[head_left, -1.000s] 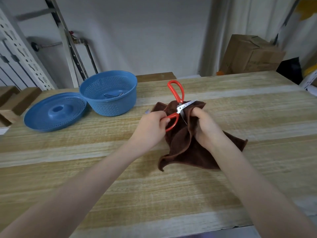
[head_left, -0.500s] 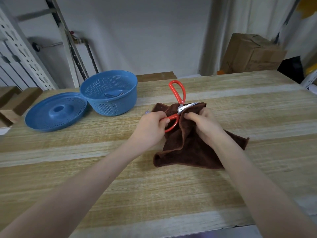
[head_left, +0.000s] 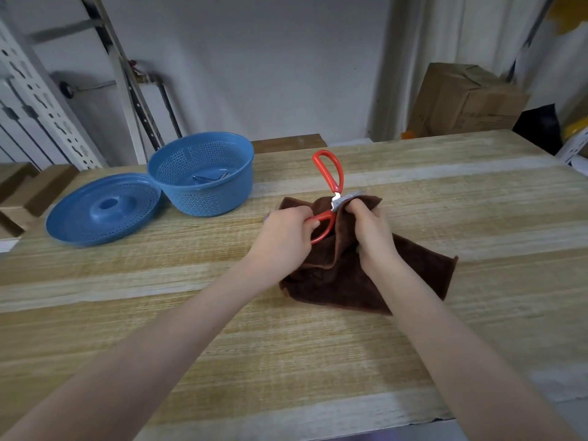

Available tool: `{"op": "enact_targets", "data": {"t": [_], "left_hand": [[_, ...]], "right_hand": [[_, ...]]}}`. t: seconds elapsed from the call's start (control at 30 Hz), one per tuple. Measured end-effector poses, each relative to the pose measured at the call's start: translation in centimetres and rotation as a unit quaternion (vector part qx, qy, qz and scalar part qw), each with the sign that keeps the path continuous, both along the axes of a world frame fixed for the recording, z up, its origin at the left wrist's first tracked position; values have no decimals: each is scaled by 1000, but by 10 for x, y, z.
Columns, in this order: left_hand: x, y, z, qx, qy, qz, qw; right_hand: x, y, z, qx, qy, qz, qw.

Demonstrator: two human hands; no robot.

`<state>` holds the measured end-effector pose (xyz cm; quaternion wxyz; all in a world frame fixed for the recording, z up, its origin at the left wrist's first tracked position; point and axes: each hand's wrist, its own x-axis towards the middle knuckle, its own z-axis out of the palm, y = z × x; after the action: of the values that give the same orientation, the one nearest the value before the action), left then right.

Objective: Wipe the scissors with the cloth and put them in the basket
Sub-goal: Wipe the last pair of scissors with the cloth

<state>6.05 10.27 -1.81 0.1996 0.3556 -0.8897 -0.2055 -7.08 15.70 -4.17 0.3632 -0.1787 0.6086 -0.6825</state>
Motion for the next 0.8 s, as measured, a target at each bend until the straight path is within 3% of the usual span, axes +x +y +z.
{"op": "enact_targets", "data": {"t": [0.1,0.23,0.33,0.53,0.8], "left_hand": [[1,0,0,8,2,4,1000],[3,-1,-1,12,-4,-2,1000],[2,0,1,22,17,-6,1000],[0,-2,-2,23,24,15,999],[3,-2,-1,25,47,21,998]], "right_hand": [[-3,4,-1,-25,-83,-7,996],[1,4,1,7,62,44,997],[1,2,1,-15,98,26,995],[8,-2,-1,-19,1,0,1000],[-2,3,2,-27,20,75,997]]}}
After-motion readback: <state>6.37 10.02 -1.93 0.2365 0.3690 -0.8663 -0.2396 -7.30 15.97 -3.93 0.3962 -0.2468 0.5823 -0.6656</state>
